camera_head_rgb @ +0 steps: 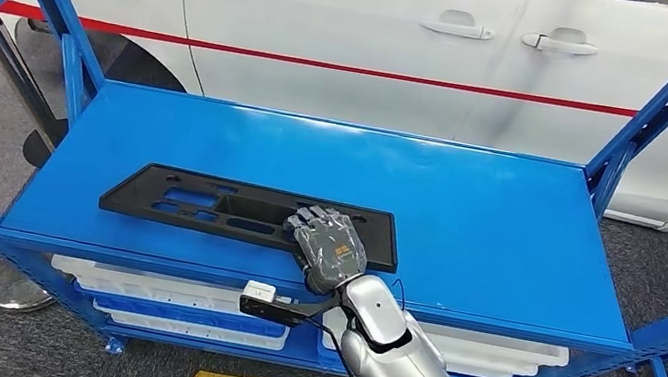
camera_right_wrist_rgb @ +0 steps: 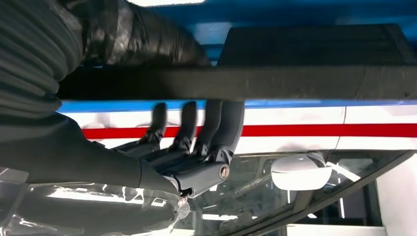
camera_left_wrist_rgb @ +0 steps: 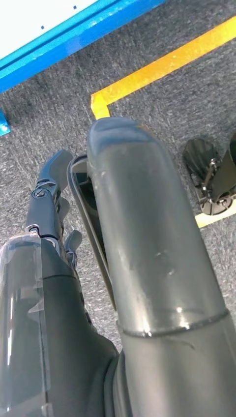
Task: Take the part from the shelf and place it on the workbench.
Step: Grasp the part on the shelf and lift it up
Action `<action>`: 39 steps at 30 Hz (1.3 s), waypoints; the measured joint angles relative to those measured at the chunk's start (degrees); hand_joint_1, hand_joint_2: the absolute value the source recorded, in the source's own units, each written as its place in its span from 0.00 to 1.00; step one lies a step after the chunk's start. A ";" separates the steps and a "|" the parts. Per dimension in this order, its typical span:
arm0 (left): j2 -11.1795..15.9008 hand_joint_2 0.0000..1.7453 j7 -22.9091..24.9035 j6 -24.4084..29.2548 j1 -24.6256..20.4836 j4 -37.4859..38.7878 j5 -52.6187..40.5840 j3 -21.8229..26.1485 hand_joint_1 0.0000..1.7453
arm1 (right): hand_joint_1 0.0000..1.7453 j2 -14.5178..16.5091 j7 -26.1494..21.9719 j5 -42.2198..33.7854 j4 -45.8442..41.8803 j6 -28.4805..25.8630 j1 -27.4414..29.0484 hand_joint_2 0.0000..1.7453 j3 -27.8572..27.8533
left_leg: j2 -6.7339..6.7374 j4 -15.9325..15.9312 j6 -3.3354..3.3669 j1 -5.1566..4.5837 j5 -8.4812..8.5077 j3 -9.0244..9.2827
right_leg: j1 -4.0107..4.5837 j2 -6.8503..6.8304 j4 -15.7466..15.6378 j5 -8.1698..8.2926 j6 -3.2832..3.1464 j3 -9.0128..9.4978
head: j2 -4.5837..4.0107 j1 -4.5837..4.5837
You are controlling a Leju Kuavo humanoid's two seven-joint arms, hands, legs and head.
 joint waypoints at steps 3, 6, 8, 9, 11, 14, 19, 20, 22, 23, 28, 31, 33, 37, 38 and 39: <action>-0.01 0.00 -0.32 -0.12 0.04 -0.01 -0.02 0.50 0.00 | 1.00 -0.10 -0.13 -0.04 0.04 -0.89 -0.01 1.00 0.00 | -0.06 0.23 -0.07 -0.04 -0.27 0.16 | -0.03 -0.01 0.90 1.76 -0.05 -0.92 | 0.00 0.01; -0.02 0.00 -0.44 -0.13 -0.02 -0.09 -0.22 0.81 0.00 | 1.00 -0.08 -0.33 -0.10 -0.43 -1.33 -0.31 1.00 0.02 | -0.14 0.70 -0.66 -0.21 -0.86 0.41 | 0.08 -0.03 -9.63 6.54 -0.63 4.08 | 0.00 0.01; -0.01 0.00 -0.49 -0.14 -0.11 -0.19 -0.44 1.05 0.00 | 1.00 -0.05 -0.45 -0.14 -0.76 -1.35 -0.45 1.00 0.02 | -0.14 0.84 -1.25 -0.37 -1.12 0.40 | 0.27 0.02 -12.16 6.77 -1.04 5.22 | 0.00 -0.01; 0.00 0.00 -0.49 -0.14 -0.15 -0.21 -0.51 1.15 0.00 | 1.00 -0.03 -0.51 -0.15 -0.89 -1.34 -0.47 1.00 0.02 | -0.13 0.79 -1.56 -0.34 -1.17 0.44 | 0.35 0.07 -12.28 6.81 -1.29 5.26 | 0.00 -0.01; 0.03 0.00 -0.50 -0.15 -0.18 -0.26 -0.57 1.33 0.00 | 1.00 -0.03 -0.56 -0.16 -1.11 -1.35 -0.49 1.00 0.03 | -0.11 1.35 -2.19 -0.16 -1.67 0.34 | 0.24 0.05 -12.67 6.98 -1.95 5.60 | 0.00 -0.01; 0.01 0.00 -0.52 -0.15 -0.22 -0.31 -0.63 1.50 0.00 | 1.00 -0.02 -0.60 -0.16 -1.28 -1.38 -0.58 1.00 0.05 | -0.10 9.04 -2.95 0.14 -6.04 -3.10 | 0.09 -0.11 -13.02 7.06 -2.66 5.97 | 0.00 -0.02; 0.09 0.00 -0.58 -0.15 0.06 -0.31 -0.70 1.85 0.00 | 1.00 -0.04 -0.66 -0.39 -1.45 -1.64 -0.44 1.00 0.07 | -0.08 12.07 -3.30 0.31 -4.91 -4.92 | 0.18 -0.05 -12.92 6.91 -2.75 6.10 | 0.00 -0.02; 0.13 0.00 -0.64 -0.15 0.02 -0.31 -0.73 1.95 0.00 | 1.00 -0.05 -0.66 -0.48 -1.65 -1.76 -0.45 1.00 0.06 | -0.06 7.92 -3.17 0.32 -3.07 -2.98 | 0.19 -0.03 -12.87 6.86 -2.65 6.14 | 0.00 -0.02; 0.19 0.00 -0.87 -0.05 -0.06 -0.31 -0.87 2.18 0.00 | 1.00 -0.10 -0.65 -0.63 -2.22 -2.10 -0.52 1.00 0.02 | -0.04 2.01 -2.67 0.12 -1.13 -0.14 | 0.37 0.05 -12.68 6.75 -2.19 6.08 | 0.00 -0.01; 0.20 0.00 -1.04 0.16 -0.07 -0.31 -0.96 2.31 0.00 | 1.00 -0.14 -0.60 -0.51 -2.57 -2.45 -0.55 1.00 -0.03 | -0.05 0.98 -2.35 -0.04 -1.08 0.29 | 0.43 0.09 -12.64 6.77 -1.89 6.00 | 0.00 -0.01; 0.18 0.75 -2.39 1.63 -0.12 -0.40 -1.13 3.09 0.00 | 1.00 -0.80 0.18 2.14 -6.40 -5.72 -1.99 1.00 -0.57 | 0.04 0.03 -0.47 0.05 -0.31 0.49 | 0.28 0.08 -9.11 4.53 -0.42 4.17 | 0.00 0.01; 0.20 1.00 -3.26 1.75 -0.19 -0.52 -1.55 3.59 0.00 | 1.00 -1.33 0.02 4.05 -10.89 -7.94 -3.42 1.00 -1.23 | 0.14 0.09 -0.05 -0.06 -0.32 0.38 | 0.06 0.07 1.15 0.02 -0.10 -0.89 | 0.00 0.00; 0.20 1.00 -3.74 1.78 -0.19 -0.54 -2.13 3.84 0.00 | 1.00 -1.56 -0.56 5.27 -14.68 -9.72 -4.03 1.00 -1.69 | 0.08 0.29 -0.08 -0.05 -0.49 0.39 | -0.10 0.03 2.53 1.00 0.04 -1.79 | 0.00 0.01; 0.01 1.00 -4.79 2.88 -0.19 -0.68 -3.67 4.26 0.00 | 1.00 -1.37 -4.55 7.95 -25.15 -11.87 -5.16 1.00 -2.82 | -0.10 1.14 -0.93 -0.18 -1.23 0.24 | -0.22 -0.02 -9.67 6.97 -0.43 3.79 | 0.00 -0.01; -0.02 1.00 -5.05 3.31 -0.16 -0.68 -3.98 4.40 0.00 | 1.00 -1.02 -6.57 8.54 -27.77 -12.18 -4.82 1.00 -3.39 | -0.11 1.23 -1.26 -0.23 -1.36 0.18 | -0.08 -0.01 -11.19 7.08 -0.66 4.50 | 0.00 -0.01; -0.02 1.00 -5.26 3.67 -0.09 -0.68 -4.24 4.53 0.00 | 1.00 -0.54 -8.85 8.83 -30.22 -12.33 -4.01 1.00 -4.16 | -0.12 1.26 -1.58 -0.22 -1.42 0.17 | 0.10 0.04 -11.68 6.79 -0.90 4.73 | 0.00 -0.01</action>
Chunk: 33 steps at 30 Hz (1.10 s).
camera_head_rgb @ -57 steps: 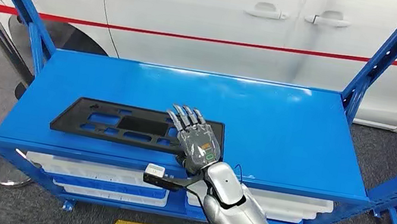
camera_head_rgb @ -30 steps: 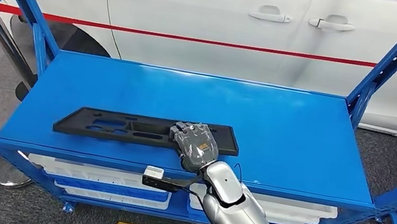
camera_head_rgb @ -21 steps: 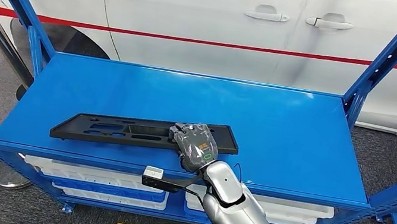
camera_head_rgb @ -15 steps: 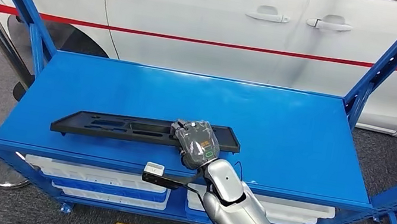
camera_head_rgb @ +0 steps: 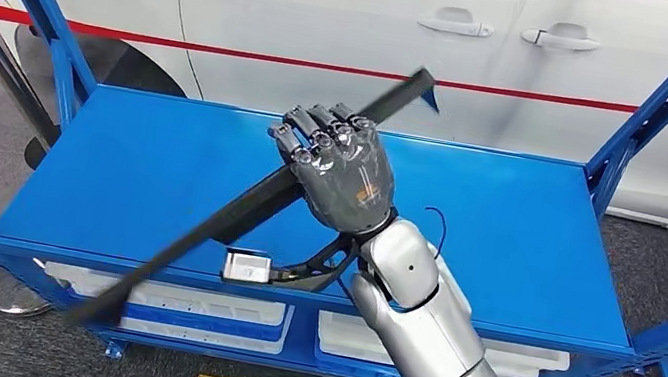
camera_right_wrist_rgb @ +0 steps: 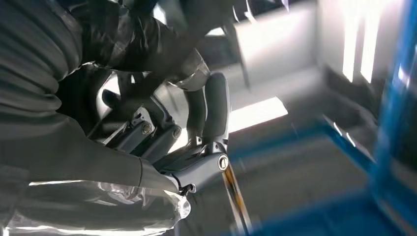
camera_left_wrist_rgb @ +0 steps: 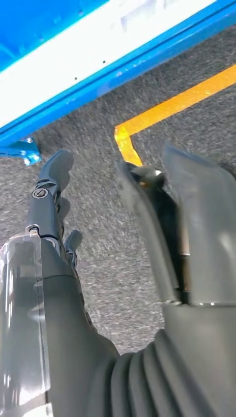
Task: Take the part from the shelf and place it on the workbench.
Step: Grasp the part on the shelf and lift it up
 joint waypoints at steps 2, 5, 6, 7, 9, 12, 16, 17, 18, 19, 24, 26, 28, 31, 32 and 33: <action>0.00 1.00 -0.28 0.43 0.24 0.00 -0.38 0.26 0.00 | 1.00 1.53 -5.19 -0.55 -4.68 -0.06 2.47 1.00 -2.13 | 0.01 -0.02 -0.65 0.25 -0.22 0.15 | 0.06 0.02 -0.31 -0.02 -0.63 0.22 | 0.00 0.00; -0.06 1.00 -0.30 0.84 0.53 0.00 -1.09 0.64 0.00 | 1.00 5.33 -14.52 -4.28 -10.49 -0.05 5.43 1.00 -5.99 | 0.07 4.35 -1.42 0.49 -2.99 -1.69 | -0.09 -0.08 -0.82 -0.03 -1.55 0.81 | 0.00 -0.02; -0.09 1.00 -0.18 0.92 0.59 0.00 -1.38 0.74 0.00 | 1.00 6.64 -16.87 -5.99 -12.06 -0.05 6.22 1.00 -7.31 | 0.07 7.83 -1.57 0.52 -4.70 -3.40 | -0.02 -0.10 -0.84 -0.10 -1.75 0.88 | 0.00 -0.02; -0.11 1.00 -0.03 1.01 0.65 0.00 -1.66 0.85 0.00 | 1.00 7.73 -18.71 -7.72 -13.53 -0.04 6.96 1.00 -8.53 | 0.08 11.70 -1.70 0.54 -6.33 -5.37 | 0.07 -0.13 -0.84 -0.17 -1.93 0.92 | 0.00 -0.02; -0.11 1.00 0.16 1.21 0.83 0.00 -2.15 1.13 0.00 | 1.00 8.88 -20.43 -10.62 -15.96 -0.04 8.22 1.00 -10.68 | 0.08 15.77 -1.79 0.55 -7.08 -7.64 | 0.21 -0.15 -0.79 -0.25 -2.03 0.95 | 0.00 -0.01; -0.10 1.00 0.11 1.59 0.88 0.00 -2.56 1.64 0.00 | 1.00 10.09 -21.47 -12.82 -18.33 -0.02 9.40 1.00 -13.17 | 0.10 8.06 -1.48 0.55 -2.22 -3.95 | 0.20 -0.06 -0.56 -0.34 -1.95 0.99 | 0.00 -0.01; -0.09 1.00 -0.15 1.77 0.54 0.00 -2.73 2.09 0.00 | 1.00 10.96 -21.72 -13.82 -20.19 0.00 9.68 1.00 -15.18 | 0.02 0.14 -0.43 -0.02 -0.07 -0.09 | 0.42 0.07 -0.36 -0.30 -0.84 0.83 | 0.00 -0.01; -0.09 1.00 -0.26 1.79 0.52 0.00 -2.77 2.17 0.00 | 1.00 11.04 -21.78 -14.32 -20.53 0.00 9.75 1.00 -15.56 | -0.02 -0.02 -0.05 0.01 0.11 -0.06 | 0.39 0.08 -0.47 -0.23 -0.49 0.86 | 0.00 0.00; -0.10 1.00 -0.40 1.81 0.52 0.00 -2.81 2.25 0.00 | 1.00 11.10 -21.86 -14.98 -20.88 0.00 9.79 1.00 -15.93 | 0.00 -0.29 0.31 0.07 0.32 0.03 | 0.33 0.06 -0.30 -0.36 -0.16 0.84 | 0.00 0.00; -0.10 1.00 -0.57 1.83 0.48 0.00 -2.81 2.34 0.00 | 1.00 11.15 -22.01 -15.75 -21.26 -0.01 9.77 1.00 -16.30 | 0.03 -0.60 0.71 0.17 0.55 0.13 | 0.30 0.05 0.46 -0.93 0.13 0.51 | 0.00 0.01; -0.13 1.00 -1.37 3.12 0.24 0.00 -3.64 3.14 0.00 | 1.00 11.22 -22.82 -16.72 -22.18 0.00 9.65 1.00 -17.01 | 0.19 -0.98 1.49 0.18 0.92 0.09 | 0.01 0.01 14.34 -7.58 0.79 -6.02 | 0.00 0.01; -0.29 1.00 -1.24 4.08 0.23 0.00 -4.66 3.18 0.00 | 1.00 11.23 -22.42 -15.51 -22.19 0.01 9.48 1.00 -16.75 | 0.13 -0.82 1.43 0.18 0.87 0.06 | -0.11 -0.03 12.52 -5.54 0.78 -4.98 | 0.00 0.01; -0.66 1.00 -1.03 4.20 0.19 0.00 -4.95 3.19 0.00 | 1.00 11.26 -21.77 -14.39 -22.20 0.01 8.97 1.00 -16.00 | 0.04 -0.53 1.15 0.09 0.70 0.03 | -0.09 -0.04 5.06 -2.17 0.51 -1.10 | 0.00 0.02; -1.19 1.00 -0.08 3.29 0.13 0.00 -4.86 3.53 0.00 | 1.00 11.49 -20.83 -13.19 -22.10 0.06 8.41 1.00 -14.44 | 0.01 -0.24 0.26 -0.07 0.57 -0.21 | 0.25 0.01 -0.32 -1.02 -0.21 1.38 | 0.00 0.01; -1.36 1.00 0.49 2.89 0.13 0.00 -5.10 3.73 0.00 | 1.00 11.57 -20.63 -13.11 -21.93 0.09 8.34 1.00 -13.98 | 0.01 -0.29 -0.09 0.01 0.61 -0.22 | 0.30 0.04 -0.44 -0.88 -0.53 1.37 | 0.00 0.01; -1.49 1.00 1.06 2.56 0.14 0.00 -5.43 3.91 0.00 | 1.00 11.63 -20.42 -13.15 -21.70 0.13 8.25 1.00 -13.59 | 0.03 -0.23 -0.43 0.10 0.53 -0.23 | 0.28 0.01 -0.66 -0.74 -0.87 1.48 | 0.00 0.01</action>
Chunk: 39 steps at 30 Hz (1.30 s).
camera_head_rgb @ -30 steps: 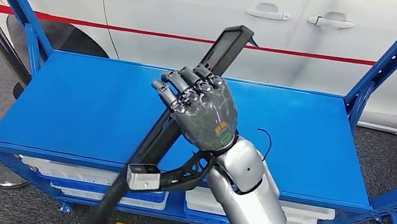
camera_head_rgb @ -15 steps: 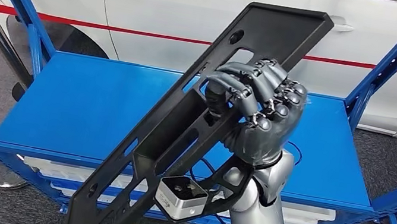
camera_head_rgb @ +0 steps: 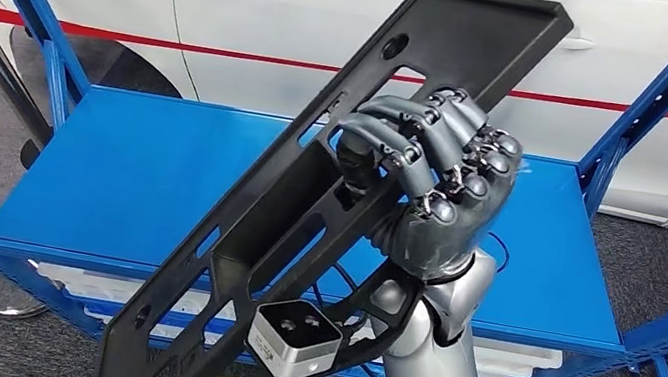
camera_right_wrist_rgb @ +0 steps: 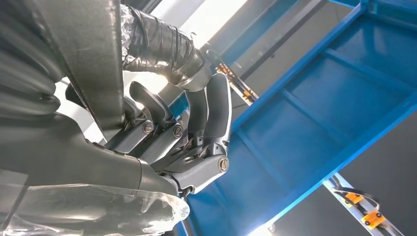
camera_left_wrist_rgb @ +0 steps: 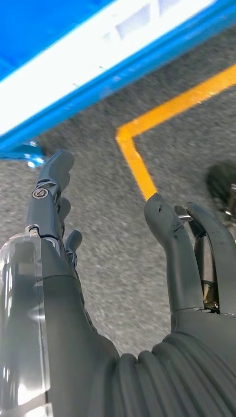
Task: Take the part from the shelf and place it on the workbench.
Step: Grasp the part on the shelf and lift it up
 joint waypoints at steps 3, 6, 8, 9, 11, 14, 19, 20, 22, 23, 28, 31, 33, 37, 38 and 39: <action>-0.31 1.00 0.96 -0.58 -0.11 0.00 -0.81 0.13 0.00 | 1.00 0.20 1.54 -0.19 1.14 0.03 -0.51 1.00 1.49 | 0.04 4.30 -0.83 0.24 -2.69 -1.94 | -0.25 -0.19 -0.65 0.34 -0.89 0.40 | 0.00 -0.01; -0.42 1.00 1.30 -1.03 -0.20 0.00 -1.11 0.23 0.00 | 1.00 -0.20 5.72 -6.18 3.94 1.04 -1.29 1.00 4.17 | 0.04 14.19 -1.32 0.44 -6.59 -6.87 | -0.05 -0.26 -0.63 0.31 -1.18 0.31 | 0.00 -0.02; -0.51 1.00 1.45 -1.48 -0.22 0.00 -1.11 0.49 0.00 | 1.00 -1.48 9.65 -14.22 6.22 3.25 -2.10 1.00 7.49 | 0.04 13.63 -1.33 0.44 -4.99 -6.76 | -0.01 -0.20 -0.56 0.30 -1.19 0.28 | 0.00 -0.02; -0.58 1.00 1.54 -1.62 -0.26 0.00 -1.08 0.65 0.00 | 1.00 -2.21 11.07 -17.59 7.04 4.33 -2.45 1.00 9.48 | 0.05 10.24 -1.21 0.44 -3.05 -5.10 | -0.02 -0.15 -0.50 0.29 -1.15 0.29 | 0.00 -0.02; -0.78 1.00 1.70 -1.72 -0.42 0.00 -1.02 0.93 0.00 | 1.00 -3.19 12.23 -20.90 8.09 5.69 -3.04 1.00 12.81 | 0.06 2.73 -0.74 0.28 -0.33 -1.43 | 0.08 -0.10 -0.35 0.23 -0.86 0.23 | 0.00 -0.01; -1.08 1.00 1.84 -1.69 -0.49 0.00 -0.99 1.15 0.00 | 1.00 -4.35 12.86 -22.35 9.35 6.51 -3.87 1.00 15.63 | -0.08 -0.33 0.17 -0.17 0.43 -0.04 | 0.14 -0.16 -0.34 0.40 0.04 0.10 | 0.00 -0.01; -2.14 1.00 2.74 -1.26 -0.52 0.00 -1.03 1.70 0.00 | 1.00 -6.14 13.43 -25.66 10.43 9.18 -4.73 1.00 19.05 | 0.14 -1.40 1.69 0.17 1.63 -0.10 | -0.11 -0.08 6.58 -4.49 1.31 -2.89 | 0.00 0.01; -2.44 1.00 2.93 -1.17 -0.53 0.00 -1.24 1.74 0.00 | 1.00 -6.44 13.62 -25.88 10.57 9.26 -4.78 1.00 19.53 | 0.17 -1.36 1.86 0.14 1.71 -0.29 | -0.21 -0.09 10.22 -6.30 1.51 -4.46 | 0.00 0.00; -3.19 1.00 3.31 -1.08 -0.41 0.01 -1.73 1.76 0.00 | 1.00 -6.97 14.04 -25.99 10.88 9.17 -4.75 1.00 20.25 | 0.17 -1.16 1.90 0.12 1.82 -0.69 | -0.42 -0.10 14.40 -7.44 1.81 -6.12 | 0.00 0.00; -3.52 1.00 3.47 -1.11 -0.33 0.02 -1.97 1.76 0.00 | 1.00 -7.17 14.19 -25.99 11.02 9.08 -4.76 1.00 20.49 | 0.15 -0.97 1.88 0.14 1.86 -0.89 | -0.55 -0.11 13.64 -6.52 1.89 -5.56 | 0.00 0.01; -3.96 1.00 3.97 -1.46 -0.34 0.02 -2.39 1.76 0.00 | 1.00 -7.52 14.40 -25.78 11.28 8.27 -4.82 1.00 20.89 | 0.07 0.26 0.76 -0.03 2.01 -1.99 | -0.53 -0.06 0.76 -1.54 1.21 1.04 | 0.00 -0.02; -3.86 1.00 4.00 -1.62 -0.37 0.02 -2.43 1.76 0.00 | 1.00 -7.66 14.39 -25.63 11.55 7.89 -4.81 1.00 20.90 | 0.08 0.31 -0.37 0.19 2.20 -2.30 | -0.34 -0.03 0.32 -0.76 0.15 0.77 | 0.00 -0.01; -3.82 1.00 3.99 -1.64 -0.42 0.02 -2.56 1.76 0.00 | 1.00 -7.67 14.39 -25.61 11.71 7.88 -4.83 1.00 20.92 | 0.10 3.05 -0.88 0.35 -0.23 -3.45 | -0.48 -0.21 -0.10 -0.06 -0.63 0.51 | 0.00 -0.01; -3.81 1.00 4.02 -1.74 -0.53 0.02 -2.81 1.76 0.00 | 1.00 -7.67 14.37 -24.89 12.24 7.67 -4.85 1.00 21.01 | 0.12 15.30 -1.40 0.44 -7.27 -7.58 | -0.23 -0.43 -0.08 1.12 -1.08 -1.08 | 0.00 -0.02; -3.81 1.00 4.04 -1.80 -0.56 0.02 -2.84 1.76 0.00 | 1.00 -7.67 14.37 -24.64 12.35 7.59 -4.85 1.00 21.02 | 0.12 15.16 -1.36 0.45 -7.07 -6.90 | -0.18 -0.43 0.00 1.42 -1.03 -1.54 | 0.00 -0.02; -3.81 1.00 4.05 -1.84 -0.61 0.02 -2.86 1.76 0.00 | 1.00 -7.67 14.37 -24.47 12.42 7.50 -4.86 1.00 21.03 | 0.12 12.77 -1.25 0.44 -6.01 -5.05 | -0.16 -0.41 0.08 1.71 -0.95 -1.92 | 0.00 -0.02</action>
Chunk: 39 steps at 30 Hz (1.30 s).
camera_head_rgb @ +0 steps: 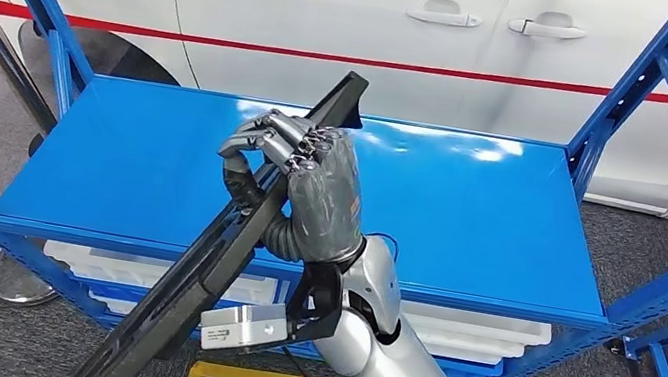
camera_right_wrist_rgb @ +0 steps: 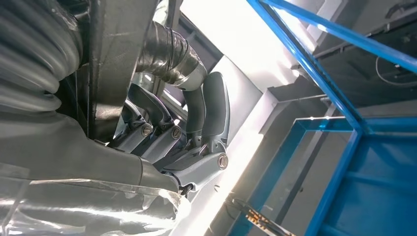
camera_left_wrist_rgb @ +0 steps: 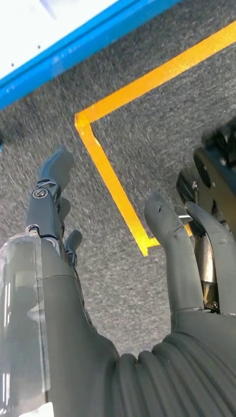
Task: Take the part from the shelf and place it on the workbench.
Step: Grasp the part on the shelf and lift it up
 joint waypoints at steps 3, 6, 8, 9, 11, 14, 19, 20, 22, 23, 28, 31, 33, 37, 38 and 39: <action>-0.01 1.00 0.00 -0.05 -0.42 -0.01 -0.05 0.00 0.00 | 1.00 0.02 0.01 0.30 0.04 -0.28 -0.17 1.00 0.03 | -0.04 -10.65 0.74 -0.28 2.95 6.80 | 0.12 0.00 0.22 0.73 0.65 -0.66 | 0.00 0.01; -0.07 1.00 -0.01 -0.15 -0.53 -0.02 -0.19 0.00 0.00 | 1.00 0.02 0.09 1.01 0.07 -0.51 -0.53 1.00 0.10 | -0.13 -12.85 1.70 -0.68 3.62 7.52 | 0.05 -0.01 0.01 1.46 1.71 -0.72 | 0.00 0.03; -0.17 1.00 0.01 -0.21 -0.54 -0.01 -0.32 0.01 0.00 | 1.00 -0.02 0.32 1.22 0.13 -0.56 -0.76 1.00 0.13 | 0.03 -13.44 2.50 -0.52 4.63 7.41 | -0.08 0.09 0.60 0.79 2.32 -1.11 | 0.00 0.03; -0.25 1.00 0.01 -0.22 -0.59 -0.01 -0.38 0.01 0.00 | 1.00 -0.04 0.45 1.29 0.18 -0.57 -0.90 1.00 0.13 | 0.13 -13.74 2.92 -0.42 5.22 7.18 | -0.12 0.15 2.16 -0.72 2.54 -1.79 | 0.00 0.03; -0.43 1.00 -0.01 -0.25 -0.64 -0.02 -0.44 0.02 0.00 | 1.00 -0.13 0.62 1.45 0.35 -0.63 -1.10 1.00 0.13 | 0.25 -13.84 3.41 -0.43 6.10 6.27 | -0.20 0.24 8.47 -5.50 2.83 -4.17 | 0.00 0.04; -0.58 1.00 0.00 -0.30 -0.51 0.00 -0.49 0.02 0.00 | 1.00 -0.37 0.69 1.69 0.84 -0.85 -1.13 1.00 0.13 | 0.28 -13.47 3.40 -0.50 7.01 4.56 | -0.23 0.23 15.01 -8.44 3.11 -5.42 | 0.00 0.03; -0.70 1.00 0.07 -0.48 -0.58 -0.01 -0.55 0.02 0.00 | 1.00 -0.47 0.72 1.83 1.31 -1.05 -1.58 1.00 0.14 | 0.23 -12.72 2.44 -0.65 8.05 2.93 | 0.11 0.30 1.04 -4.21 2.14 4.28 | 0.00 0.02; -0.72 1.00 0.11 -0.53 -0.62 -0.01 -0.57 0.02 0.00 | 1.00 -0.46 0.73 1.86 1.38 -1.16 -1.72 1.00 0.14 | 0.23 -12.69 2.10 -0.69 8.28 2.81 | 0.27 0.35 0.36 -4.21 1.79 4.48 | 0.00 0.01; -0.74 1.00 0.21 -0.67 -0.69 -0.01 -0.67 0.02 0.00 | 1.00 -0.46 0.76 1.93 1.58 -1.34 -1.90 1.00 0.15 | 0.21 -12.63 1.41 -0.60 8.60 2.65 | 0.26 0.32 -0.03 -3.61 1.00 4.24 | 0.00 0.03; -0.74 1.00 0.27 -0.71 -0.71 -0.02 -0.72 0.02 0.00 | 1.00 -0.45 0.76 1.96 1.69 -1.39 -1.98 1.00 0.15 | 0.18 -12.15 1.09 -0.53 8.12 2.35 | 0.18 0.26 -0.20 -3.23 0.57 4.06 | 0.00 0.01; -0.74 1.00 0.37 -0.86 -0.69 -0.02 -0.83 0.02 0.00 | 1.00 -0.31 0.77 1.98 2.18 -1.47 -2.20 1.00 0.15 | 0.13 1.49 -0.18 -0.10 -1.10 -2.34 | 0.21 0.02 -0.44 -1.32 -0.53 1.94 | 0.00 -0.03; -0.74 1.00 0.39 -0.88 -0.71 -0.01 -0.84 0.02 0.00 | 1.00 -0.30 0.76 1.98 2.46 -1.48 -2.19 1.00 0.15 | 0.14 -1.58 -0.06 -0.09 0.52 1.49 | 0.37 0.05 -0.34 -0.20 -0.38 0.46 | 0.00 -0.04; -0.74 1.00 0.41 -0.88 -0.87 -0.02 -0.85 0.02 0.00 | 1.00 -0.27 0.77 1.99 2.48 -1.49 -2.23 1.00 0.15 | 0.11 -9.28 0.53 -0.29 2.42 6.67 | 0.44 0.07 -0.30 0.44 -0.03 -0.09 | 0.00 -0.03; -0.75 1.00 0.51 -0.96 -1.06 -0.02 -1.15 0.02 0.00 | 1.00 -0.14 0.81 2.25 2.56 -1.58 -2.38 1.00 0.15 | 0.06 -13.66 2.06 -0.85 3.68 8.60 | 0.40 0.05 -0.41 1.49 1.32 -0.34 | 0.00 -0.01; -0.76 1.00 0.57 -1.02 -1.10 -0.02 -1.28 0.02 0.00 | 1.00 -0.14 0.81 2.40 2.56 -1.60 -2.45 1.00 0.15 | 0.17 -14.08 2.45 -0.78 4.09 8.54 | 0.35 0.11 -0.18 1.28 1.64 -0.52 | 0.00 0.00; -0.79 1.00 0.66 -1.09 -1.19 -0.02 -1.42 0.01 0.00 | 1.00 -0.15 0.84 2.57 2.57 -1.61 -2.55 1.00 0.15 | 0.28 -14.44 2.88 -0.67 4.67 8.39 | 0.31 0.17 0.80 0.22 1.95 -0.97 | 0.00 0.01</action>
